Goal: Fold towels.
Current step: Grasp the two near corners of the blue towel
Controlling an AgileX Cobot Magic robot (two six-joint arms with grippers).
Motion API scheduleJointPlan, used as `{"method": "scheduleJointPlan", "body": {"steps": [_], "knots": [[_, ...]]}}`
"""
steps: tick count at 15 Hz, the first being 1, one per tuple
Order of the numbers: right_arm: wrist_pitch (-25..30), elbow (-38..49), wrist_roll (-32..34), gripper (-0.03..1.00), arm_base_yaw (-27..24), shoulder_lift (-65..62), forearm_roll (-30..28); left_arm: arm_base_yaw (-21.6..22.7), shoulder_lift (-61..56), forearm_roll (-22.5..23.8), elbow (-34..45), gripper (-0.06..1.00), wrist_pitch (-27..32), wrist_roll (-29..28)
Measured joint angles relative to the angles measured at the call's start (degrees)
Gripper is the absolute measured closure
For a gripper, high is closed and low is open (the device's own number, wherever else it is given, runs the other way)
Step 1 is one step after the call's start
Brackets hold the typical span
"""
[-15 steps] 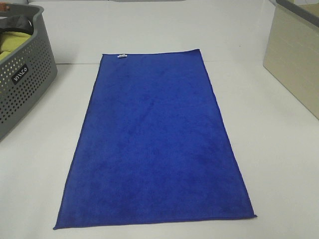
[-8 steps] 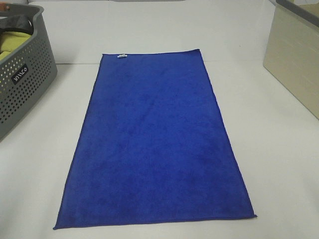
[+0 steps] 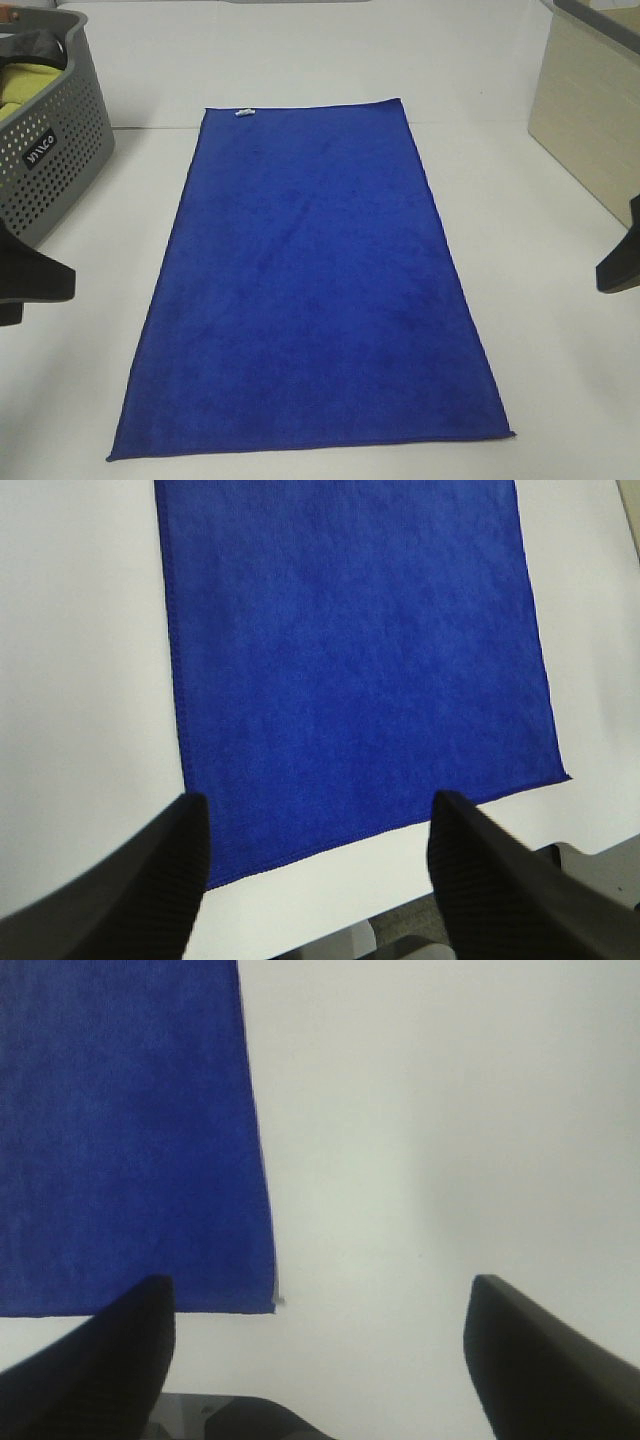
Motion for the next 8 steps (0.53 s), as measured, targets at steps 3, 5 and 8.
{"method": "scheduleJointPlan", "body": {"steps": [3, 5, 8], "knots": [[-2.2, -0.2, -7.4, 0.22, 0.0, 10.7, 8.0, 0.0, 11.6, -5.6, 0.0, 0.34, -2.7, 9.1], [-3.0, -0.2, -13.8, 0.22, 0.0, 17.2, 14.2, 0.0, 17.0, -6.4, 0.0, 0.34, -5.0, 11.5], [-3.6, -0.2, -17.4, 0.22, 0.0, 21.3, 19.1, -0.2, 22.6, -8.9, 0.0, 0.34, -5.8, 14.5]]}}
